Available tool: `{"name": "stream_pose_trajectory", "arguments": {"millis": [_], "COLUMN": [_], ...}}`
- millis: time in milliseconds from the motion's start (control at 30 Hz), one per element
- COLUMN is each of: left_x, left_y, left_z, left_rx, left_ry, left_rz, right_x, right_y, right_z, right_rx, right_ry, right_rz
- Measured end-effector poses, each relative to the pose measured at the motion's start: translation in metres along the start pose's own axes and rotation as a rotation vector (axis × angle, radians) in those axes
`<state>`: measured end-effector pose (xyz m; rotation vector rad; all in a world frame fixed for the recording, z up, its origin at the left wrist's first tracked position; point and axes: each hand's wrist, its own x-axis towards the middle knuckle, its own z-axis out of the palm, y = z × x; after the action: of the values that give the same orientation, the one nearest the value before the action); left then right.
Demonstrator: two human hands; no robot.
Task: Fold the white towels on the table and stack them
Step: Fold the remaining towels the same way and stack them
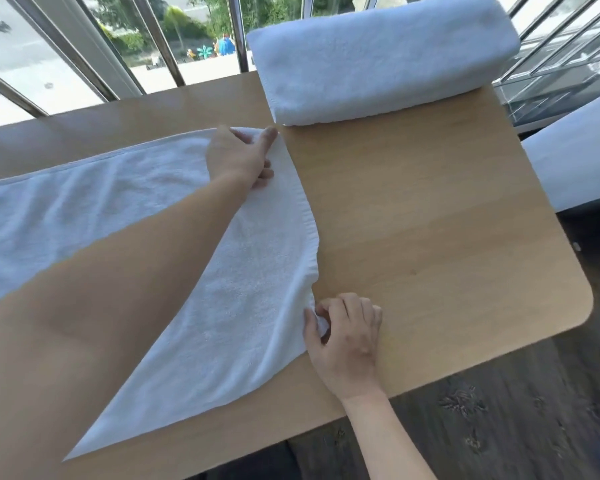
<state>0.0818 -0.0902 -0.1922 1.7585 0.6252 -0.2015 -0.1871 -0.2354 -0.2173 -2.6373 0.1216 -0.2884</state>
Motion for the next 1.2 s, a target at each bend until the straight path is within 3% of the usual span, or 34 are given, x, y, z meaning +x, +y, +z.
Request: {"name": "stream_pose_trajectory", "arguments": {"millis": [333, 533, 767, 1000, 1200], "left_x": [0.003, -0.002, -0.003, -0.006, -0.018], "left_y": [0.006, 0.008, 0.008, 0.01, -0.003], "left_z": [0.001, 0.0, -0.004, -0.014, -0.074], "left_rx": [0.022, 0.065, 0.083, 0.056, -0.084], "left_ry": [-0.049, -0.065, -0.024, -0.077, -0.224], "left_rz": [-0.05, -0.056, 0.001, -0.004, 0.061], "right_x": [0.004, 0.006, 0.004, 0.008, 0.021], "right_y": [-0.024, -0.035, -0.047, -0.059, -0.086], "right_z": [0.005, 0.006, 0.007, 0.009, 0.019], "right_rx": [0.155, 0.274, 0.361, 0.434, 0.48], "right_ry": [0.036, -0.002, 0.024, 0.113, 0.15], "right_rz": [0.037, 0.159, 0.177, 0.336, 0.387]}}
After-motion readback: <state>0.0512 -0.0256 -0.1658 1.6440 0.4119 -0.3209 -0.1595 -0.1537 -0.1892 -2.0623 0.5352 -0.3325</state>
